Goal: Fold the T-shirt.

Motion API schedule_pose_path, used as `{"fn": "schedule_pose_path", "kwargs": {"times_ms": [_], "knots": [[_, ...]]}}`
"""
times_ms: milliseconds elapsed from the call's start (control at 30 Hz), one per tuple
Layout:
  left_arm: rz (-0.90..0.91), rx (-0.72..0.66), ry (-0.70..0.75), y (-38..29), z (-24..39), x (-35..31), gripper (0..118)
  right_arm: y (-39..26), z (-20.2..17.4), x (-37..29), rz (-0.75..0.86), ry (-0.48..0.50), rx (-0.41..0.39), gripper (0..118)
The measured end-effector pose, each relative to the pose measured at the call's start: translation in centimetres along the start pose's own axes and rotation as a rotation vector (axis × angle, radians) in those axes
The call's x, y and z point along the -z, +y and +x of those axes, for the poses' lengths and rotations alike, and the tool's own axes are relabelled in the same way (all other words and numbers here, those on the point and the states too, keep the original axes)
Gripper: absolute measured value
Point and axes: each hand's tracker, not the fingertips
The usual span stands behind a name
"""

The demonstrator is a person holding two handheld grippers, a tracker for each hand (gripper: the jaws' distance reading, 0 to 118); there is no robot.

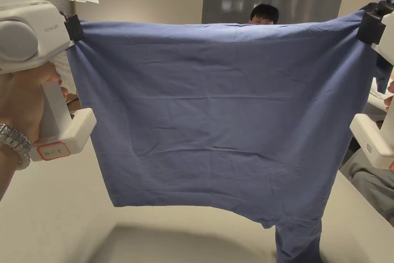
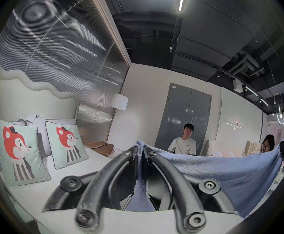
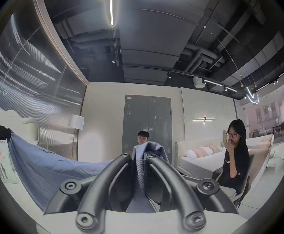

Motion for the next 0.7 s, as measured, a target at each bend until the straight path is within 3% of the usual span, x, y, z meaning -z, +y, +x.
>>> {"fn": "schedule_pose_path", "kwargs": {"times_ms": [300,700], "knots": [[-0.025,0.055,0.005,-1.2,-0.5,-7.5,3,0.0,0.7,-7.7,-0.048,-0.006,-0.017,8],[-0.164,0.058,0.004,-6.7,-3.7,-24.2,3,-2.7,2.5,-27.1,-0.171,-0.026,0.028,8]]}}
